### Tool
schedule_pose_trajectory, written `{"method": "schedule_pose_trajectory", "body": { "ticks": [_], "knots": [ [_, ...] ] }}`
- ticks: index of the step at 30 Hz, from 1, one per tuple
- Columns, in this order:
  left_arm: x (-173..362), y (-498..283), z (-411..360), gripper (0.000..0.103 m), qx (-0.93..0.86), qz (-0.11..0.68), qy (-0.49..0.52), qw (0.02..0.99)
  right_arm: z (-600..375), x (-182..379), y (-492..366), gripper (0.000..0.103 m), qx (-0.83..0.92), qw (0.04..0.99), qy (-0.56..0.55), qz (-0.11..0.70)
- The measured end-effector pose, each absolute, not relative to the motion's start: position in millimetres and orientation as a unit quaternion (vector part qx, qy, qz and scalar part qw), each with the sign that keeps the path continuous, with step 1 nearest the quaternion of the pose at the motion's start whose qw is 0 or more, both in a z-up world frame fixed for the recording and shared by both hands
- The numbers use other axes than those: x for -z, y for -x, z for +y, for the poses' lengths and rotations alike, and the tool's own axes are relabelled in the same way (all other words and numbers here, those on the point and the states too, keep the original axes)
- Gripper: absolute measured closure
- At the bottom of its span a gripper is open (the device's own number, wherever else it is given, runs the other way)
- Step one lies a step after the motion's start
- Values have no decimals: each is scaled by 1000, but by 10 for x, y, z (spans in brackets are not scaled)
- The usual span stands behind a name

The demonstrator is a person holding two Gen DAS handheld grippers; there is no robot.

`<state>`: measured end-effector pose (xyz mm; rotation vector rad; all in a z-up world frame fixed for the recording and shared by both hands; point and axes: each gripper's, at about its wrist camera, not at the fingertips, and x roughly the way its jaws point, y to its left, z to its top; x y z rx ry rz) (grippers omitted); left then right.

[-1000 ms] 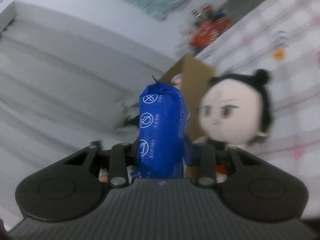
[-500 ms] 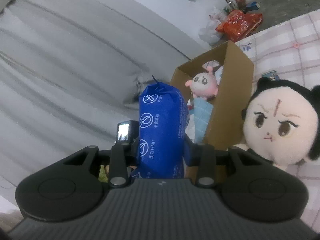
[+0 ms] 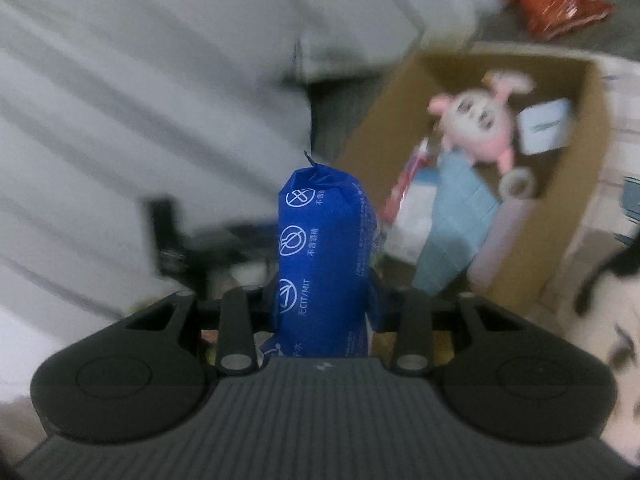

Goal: Organize soft objects
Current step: 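Carry both items to the box, dropping the scrunchie from the left tool while the right lowers the pack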

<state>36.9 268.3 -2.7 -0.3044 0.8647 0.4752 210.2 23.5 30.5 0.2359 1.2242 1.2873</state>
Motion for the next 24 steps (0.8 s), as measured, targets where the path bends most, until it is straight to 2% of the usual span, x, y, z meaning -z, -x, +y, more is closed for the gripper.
{"method": "schedule_pose_trajectory", "body": {
  "ticks": [5,10,13,15,17,22,24],
  "knots": [
    [-119,-221,2743,30,-246,366,161,883,1137,83,-2164,67,-573,563,22,595],
    [-53,-239,2814,30,-247,367,164,882,1798,503,-2005,61,-601,481,102,630],
    [-14,-218,2853,30,-241,366,174,882,1959,680,-1984,56,-564,502,166,634],
    [-5,-202,2861,30,-240,361,174,884,1962,696,-2053,56,-543,525,171,632],
    [10,-190,2874,30,-241,358,175,885,1913,666,-2108,59,-531,542,170,629],
    [68,-169,2888,30,-242,358,187,882,1892,654,-2011,73,-518,562,191,616],
    [88,-157,2867,30,-239,360,188,882,1925,685,-1935,73,-517,562,209,611]
  ]
}}
